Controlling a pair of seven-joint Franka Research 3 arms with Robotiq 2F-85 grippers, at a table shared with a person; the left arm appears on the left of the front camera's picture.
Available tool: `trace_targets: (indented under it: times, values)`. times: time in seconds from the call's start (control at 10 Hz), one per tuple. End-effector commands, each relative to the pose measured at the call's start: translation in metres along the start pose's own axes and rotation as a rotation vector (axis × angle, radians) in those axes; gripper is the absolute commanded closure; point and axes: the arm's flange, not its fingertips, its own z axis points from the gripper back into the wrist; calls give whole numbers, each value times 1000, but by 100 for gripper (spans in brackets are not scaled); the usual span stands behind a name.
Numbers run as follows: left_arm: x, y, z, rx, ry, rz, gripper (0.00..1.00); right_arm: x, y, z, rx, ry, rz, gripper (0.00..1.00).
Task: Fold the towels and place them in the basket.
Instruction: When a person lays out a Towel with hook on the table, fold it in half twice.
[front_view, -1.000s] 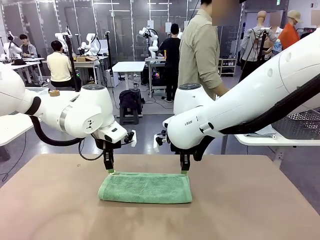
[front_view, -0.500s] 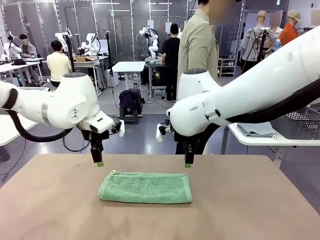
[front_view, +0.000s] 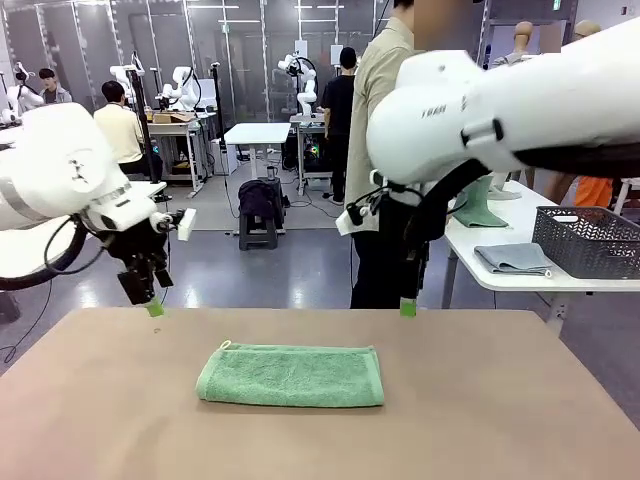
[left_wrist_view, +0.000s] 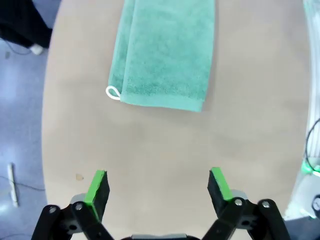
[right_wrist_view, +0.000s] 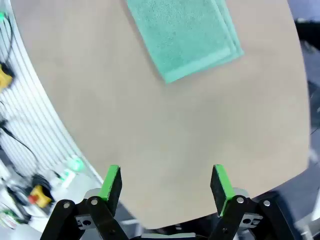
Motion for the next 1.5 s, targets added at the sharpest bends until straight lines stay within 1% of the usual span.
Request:
trace_targets:
  times: [0.0,0.1,0.2,0.3,0.5,0.6,0.7,1.3,1.4]
  values:
    - [-18,4,5,-89,-112,-25,0,-11,12,-6,49,-75,-174,10]
    - [-29,5,7,-91,-185,-56,0,-17,15,-9,54,-117,-214,10]
    - [-36,4,10,-82,-226,-74,0,-21,15,-13,79,-154,-251,10]
    - [-42,3,11,-83,-246,-77,0,-24,14,-19,113,-173,-288,10]
    - [-49,1,14,-91,-306,-72,0,-20,19,-30,121,-161,-239,10]
    - [-47,-1,13,-105,-319,-80,0,-21,10,-17,116,-135,-251,10]
    - [-44,3,11,-67,-256,-62,0,-21,10,-17,116,-135,-251,10]
    - [-44,3,11,-67,-256,-62,0,-19,11,-18,115,-147,-250,10]
    - [-44,2,10,-77,-272,-64,0,-23,4,-15,117,-153,-407,10]
